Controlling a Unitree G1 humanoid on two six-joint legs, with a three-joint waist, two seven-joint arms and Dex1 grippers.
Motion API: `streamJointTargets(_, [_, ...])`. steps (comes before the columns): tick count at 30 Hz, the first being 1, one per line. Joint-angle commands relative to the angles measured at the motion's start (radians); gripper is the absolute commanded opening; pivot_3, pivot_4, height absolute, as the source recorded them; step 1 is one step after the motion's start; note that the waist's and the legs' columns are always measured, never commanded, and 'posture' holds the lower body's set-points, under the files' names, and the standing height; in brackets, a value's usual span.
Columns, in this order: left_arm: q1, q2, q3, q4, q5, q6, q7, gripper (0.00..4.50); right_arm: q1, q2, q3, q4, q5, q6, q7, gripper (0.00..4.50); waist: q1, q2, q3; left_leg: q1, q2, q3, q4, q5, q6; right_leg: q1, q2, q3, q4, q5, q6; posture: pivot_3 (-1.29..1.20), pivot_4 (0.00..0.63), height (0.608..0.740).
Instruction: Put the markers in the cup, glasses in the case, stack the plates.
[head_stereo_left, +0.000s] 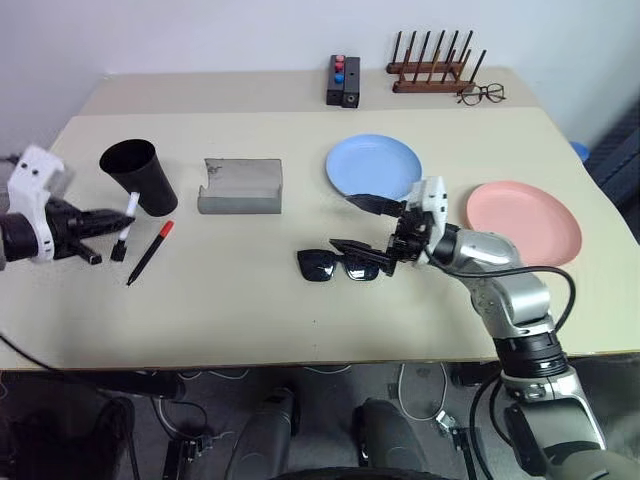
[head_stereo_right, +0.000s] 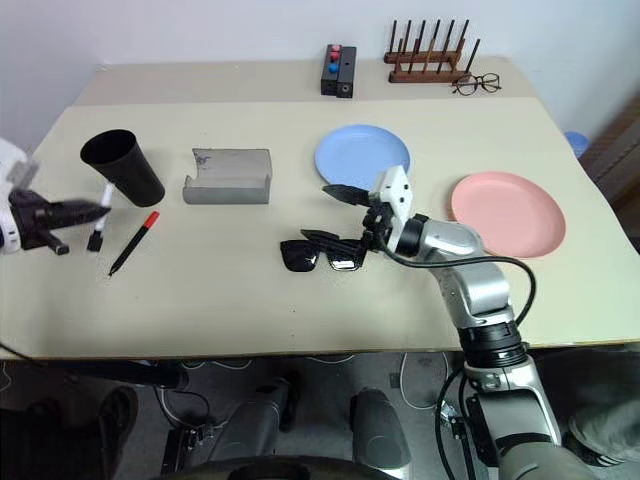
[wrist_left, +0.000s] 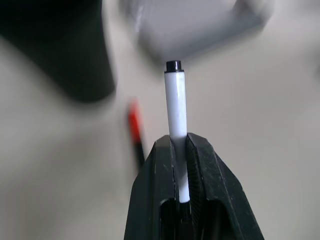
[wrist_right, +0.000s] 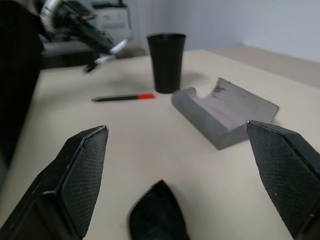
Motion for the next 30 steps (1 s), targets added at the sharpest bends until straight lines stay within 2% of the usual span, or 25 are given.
streamJointTargets(1, [0.002, -0.054, 0.100, -0.056, -0.049, -0.128, 0.048, 0.04, -0.019, -0.007, -0.042, -0.056, 0.076, 0.027, 0.025, 4.50, -0.004, 0.000, 0.000, 0.000, 0.000, 0.000, 0.000, 0.000, 0.000, 0.000, 0.000, 0.000, 0.000, 0.000, 0.000, 0.00, 0.150, 0.737])
streamJointTargets(7, [-0.164, -0.153, 0.133, 0.035, -0.084, -0.310, 0.189, 0.04, -0.043, 0.034, -0.048, -0.032, 0.060, 0.005, -0.041, 4.50, -0.006, 0.000, 0.000, 0.000, 0.000, 0.000, 0.001, 0.000, 0.000, 0.000, 0.001, -0.001, 0.000, 0.000, 0.000, 0.00, 0.150, 0.737])
streamJointTargets(12, [-0.311, -0.162, 0.141, 0.230, -0.081, -0.505, 0.231, 0.04, -0.059, 0.078, -0.084, -0.006, 0.064, -0.029, -0.105, 4.50, -0.006, -0.001, 0.000, 0.000, -0.001, 0.000, 0.001, 0.000, 0.000, 0.001, 0.002, -0.002, 0.000, 0.000, 0.001, 0.00, 0.150, 0.737])
streamJointTargets(18, [-0.383, -0.159, 0.146, 0.480, -0.052, -0.751, 0.255, 0.04, -0.066, 0.111, -0.099, -0.002, 0.058, -0.050, -0.148, 4.50, -0.009, -0.001, 0.000, 0.001, -0.001, 0.000, 0.001, 0.001, 0.000, 0.004, 0.004, -0.002, 0.003, 0.000, 0.001, 0.00, 0.150, 0.737])
streamJointTargets(30, [-0.455, -0.216, 0.080, 0.789, -0.035, -0.934, 0.245, 0.04, -0.047, 0.099, -0.067, -0.010, 0.016, -0.077, -0.151, 4.50, -0.009, -0.001, 0.000, 0.001, -0.001, 0.000, 0.002, 0.001, 0.000, 0.005, 0.005, -0.002, 0.003, 0.000, 0.001, 0.00, 0.150, 0.737])
